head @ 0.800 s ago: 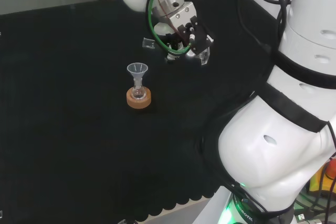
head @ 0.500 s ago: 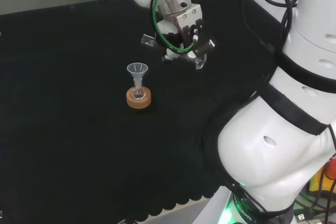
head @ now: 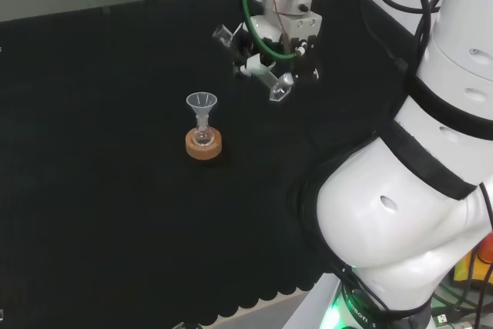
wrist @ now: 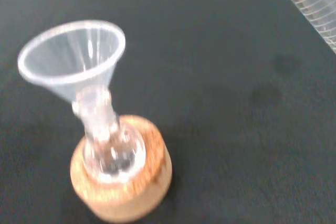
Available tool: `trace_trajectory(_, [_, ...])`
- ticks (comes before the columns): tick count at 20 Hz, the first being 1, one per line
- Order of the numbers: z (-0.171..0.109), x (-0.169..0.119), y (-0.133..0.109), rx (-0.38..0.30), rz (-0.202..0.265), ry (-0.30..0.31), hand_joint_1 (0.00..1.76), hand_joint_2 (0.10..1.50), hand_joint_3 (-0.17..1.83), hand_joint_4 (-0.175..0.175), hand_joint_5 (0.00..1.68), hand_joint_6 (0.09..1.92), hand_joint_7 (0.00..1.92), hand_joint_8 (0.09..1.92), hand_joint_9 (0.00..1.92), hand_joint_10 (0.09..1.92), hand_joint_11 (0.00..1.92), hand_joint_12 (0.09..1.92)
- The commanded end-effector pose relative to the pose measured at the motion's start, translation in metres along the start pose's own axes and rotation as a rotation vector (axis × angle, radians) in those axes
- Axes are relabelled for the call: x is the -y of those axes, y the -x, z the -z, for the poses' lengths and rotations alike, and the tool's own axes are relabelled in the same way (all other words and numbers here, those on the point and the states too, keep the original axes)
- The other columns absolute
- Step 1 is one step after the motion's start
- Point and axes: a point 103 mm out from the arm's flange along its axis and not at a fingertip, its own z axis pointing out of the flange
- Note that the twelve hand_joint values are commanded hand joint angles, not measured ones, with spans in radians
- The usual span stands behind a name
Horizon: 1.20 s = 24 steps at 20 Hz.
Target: Put the graduated cylinder back on the table.
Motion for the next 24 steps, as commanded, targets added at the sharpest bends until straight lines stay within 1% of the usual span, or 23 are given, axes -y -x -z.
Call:
trace_trajectory(1, [-0.029,-0.039,0.055,-0.177,-0.015,0.182,1.26,1.11,0.0,-0.175,0.98,1.0,1.01,0.99,1.46,0.09,1.32,0.68])
trace_trajectory(4, [-0.042,-0.056,0.064,-0.203,-0.015,0.217,1.26,1.11,0.0,-0.175,0.97,1.01,1.0,1.0,1.46,0.09,1.31,0.68])
trace_trajectory(5, [-0.048,-0.061,0.065,-0.199,-0.035,0.23,1.26,1.11,0.0,-0.175,0.97,1.02,1.0,1.0,1.45,0.09,1.31,0.68])
trace_trajectory(6, [-0.052,-0.066,0.067,-0.208,-0.039,0.235,1.26,1.11,0.0,-0.175,0.97,1.02,1.0,1.0,1.45,0.09,1.31,0.68])
trace_trajectory(11, [-0.064,-0.084,0.076,-0.283,-0.044,0.255,1.26,1.11,0.0,-0.175,0.97,1.02,1.0,1.01,1.45,0.09,1.3,0.68])
trace_trajectory(17, [-0.07,-0.09,0.086,-0.351,-0.035,0.283,1.26,1.12,0.0,-0.175,0.97,1.02,0.99,1.01,1.45,0.09,1.3,0.69])
trace_trajectory(19, [-0.073,-0.09,0.087,-0.366,-0.041,0.308,1.26,1.12,0.0,-0.175,0.97,1.02,0.99,1.01,1.45,0.09,1.3,0.69])
trace_trajectory(20, [-0.074,-0.091,0.087,-0.374,-0.051,0.318,1.26,1.12,0.0,-0.175,0.97,1.03,0.99,1.01,1.45,0.09,1.3,0.69])
trace_trajectory(21, [-0.075,-0.091,0.088,-0.394,-0.055,0.328,1.26,1.12,0.0,-0.175,0.97,1.03,0.99,1.01,1.44,0.09,1.3,0.69])
trace_trajectory(22, [-0.075,-0.09,0.09,-0.426,-0.051,0.332,1.26,1.12,0.0,-0.175,0.96,1.03,0.99,1.01,1.44,0.09,1.3,0.69])
trace_trajectory(24, [-0.078,-0.091,0.092,-0.447,-0.039,0.339,1.26,1.12,0.0,-0.175,0.96,1.03,0.99,1.02,1.44,0.09,1.29,0.69])
